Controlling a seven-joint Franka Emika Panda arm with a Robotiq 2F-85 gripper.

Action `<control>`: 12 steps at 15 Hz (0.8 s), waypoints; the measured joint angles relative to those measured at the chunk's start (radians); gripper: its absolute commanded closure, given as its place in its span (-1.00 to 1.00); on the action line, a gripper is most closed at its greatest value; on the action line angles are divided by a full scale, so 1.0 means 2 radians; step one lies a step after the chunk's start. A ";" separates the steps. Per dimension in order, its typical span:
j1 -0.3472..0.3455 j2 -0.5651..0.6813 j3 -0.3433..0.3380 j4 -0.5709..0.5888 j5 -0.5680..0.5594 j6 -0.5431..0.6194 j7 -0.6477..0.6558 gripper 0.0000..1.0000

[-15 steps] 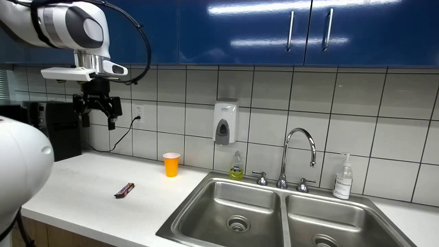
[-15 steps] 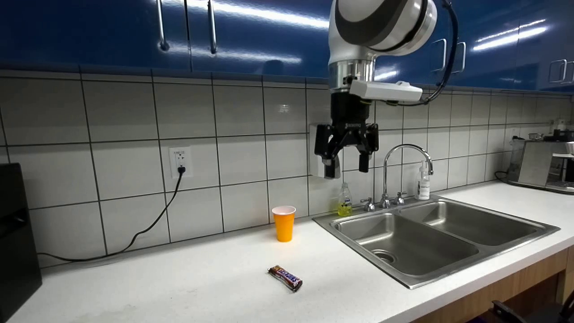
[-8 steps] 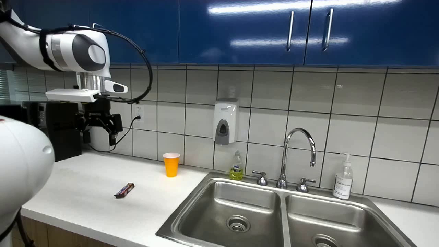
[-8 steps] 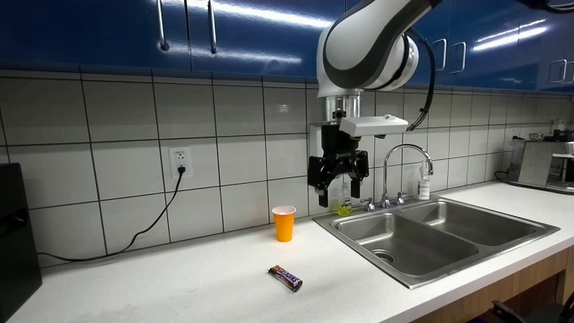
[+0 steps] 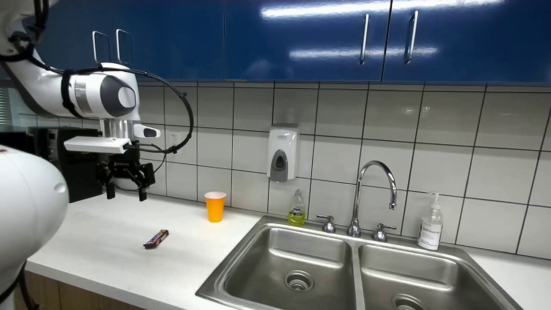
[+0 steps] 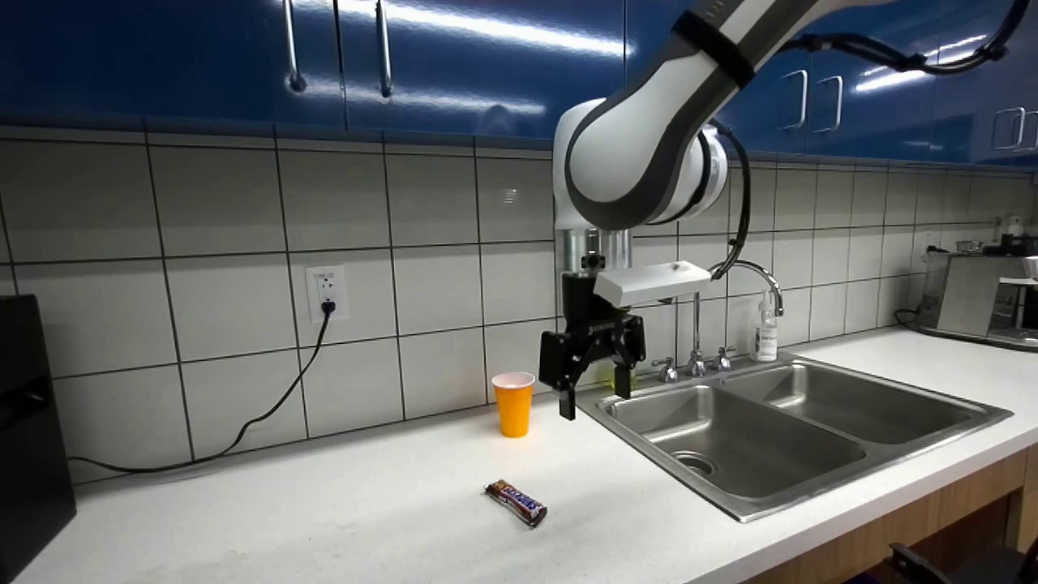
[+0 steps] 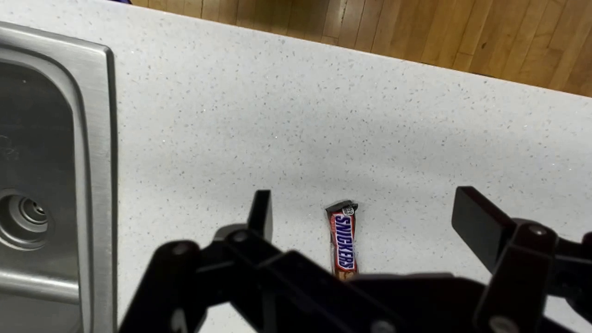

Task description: Put the snickers bar in the sink

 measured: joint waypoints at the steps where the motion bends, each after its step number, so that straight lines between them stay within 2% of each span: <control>1: 0.000 0.011 0.000 0.001 -0.004 0.011 0.002 -1.00; 12: 0.005 0.127 0.000 0.049 -0.071 0.076 0.031 -1.00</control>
